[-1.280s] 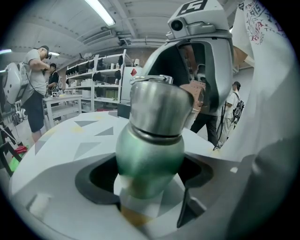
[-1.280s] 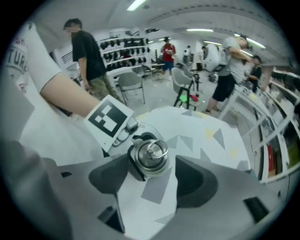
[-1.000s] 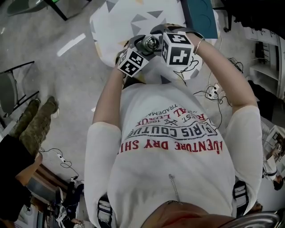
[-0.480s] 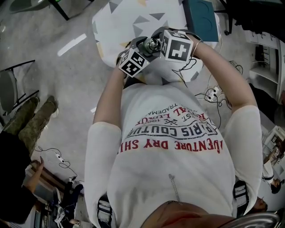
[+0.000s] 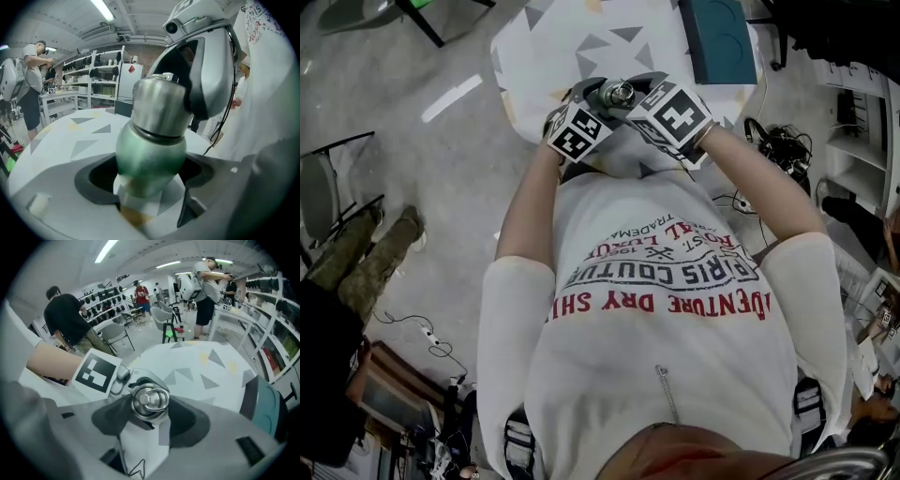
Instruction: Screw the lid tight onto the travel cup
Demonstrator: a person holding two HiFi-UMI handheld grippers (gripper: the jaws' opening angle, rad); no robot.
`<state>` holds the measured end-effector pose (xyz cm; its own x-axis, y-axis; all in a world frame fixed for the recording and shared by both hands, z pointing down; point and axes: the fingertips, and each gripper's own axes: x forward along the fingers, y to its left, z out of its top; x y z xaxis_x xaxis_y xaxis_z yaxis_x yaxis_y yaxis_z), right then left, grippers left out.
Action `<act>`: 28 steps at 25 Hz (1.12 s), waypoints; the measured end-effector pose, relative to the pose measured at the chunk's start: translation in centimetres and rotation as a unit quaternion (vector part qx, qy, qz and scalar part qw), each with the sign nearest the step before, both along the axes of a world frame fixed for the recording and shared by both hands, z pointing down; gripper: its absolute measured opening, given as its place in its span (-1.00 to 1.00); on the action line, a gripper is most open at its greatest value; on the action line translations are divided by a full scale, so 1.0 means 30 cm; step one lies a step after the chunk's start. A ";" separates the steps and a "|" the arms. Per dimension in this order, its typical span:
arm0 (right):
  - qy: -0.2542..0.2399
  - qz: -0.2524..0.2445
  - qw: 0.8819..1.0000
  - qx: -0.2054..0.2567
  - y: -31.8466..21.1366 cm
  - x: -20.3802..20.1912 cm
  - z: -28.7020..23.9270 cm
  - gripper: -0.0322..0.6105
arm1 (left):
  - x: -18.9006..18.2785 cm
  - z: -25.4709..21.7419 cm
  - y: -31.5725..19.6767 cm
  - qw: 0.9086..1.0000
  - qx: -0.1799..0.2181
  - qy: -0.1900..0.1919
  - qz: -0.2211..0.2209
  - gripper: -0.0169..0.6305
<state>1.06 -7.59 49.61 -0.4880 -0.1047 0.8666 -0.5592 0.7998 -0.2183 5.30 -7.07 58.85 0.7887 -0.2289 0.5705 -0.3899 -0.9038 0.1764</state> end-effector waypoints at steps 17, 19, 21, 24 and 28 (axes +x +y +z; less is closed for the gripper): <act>0.105 -0.489 0.862 0.084 0.083 0.002 -0.037 -0.05 | 0.004 0.003 0.006 1.000 -0.011 -0.002 0.007 0.27; 0.113 -0.507 0.850 0.083 0.078 0.001 -0.019 -0.05 | 0.004 0.007 0.007 1.000 -0.013 -0.002 0.007 0.27; 0.115 -0.515 0.845 0.086 0.073 -0.001 -0.005 -0.11 | 0.005 0.011 0.006 1.000 -0.015 -0.002 0.006 0.27; 0.106 -0.509 0.850 0.087 0.071 -0.006 0.001 -0.16 | 0.002 0.013 0.006 1.000 -0.016 -0.003 0.007 0.27; 0.100 -0.466 0.875 0.083 0.066 -0.012 -0.003 -0.16 | -0.002 0.016 0.007 1.000 -0.016 -0.003 0.007 0.27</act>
<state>0.69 -5.62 49.53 -0.2685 0.1252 0.9551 0.3396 0.9402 -0.0277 5.25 -6.87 59.31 0.7883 -0.1992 0.5822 -0.3779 -0.9034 0.2025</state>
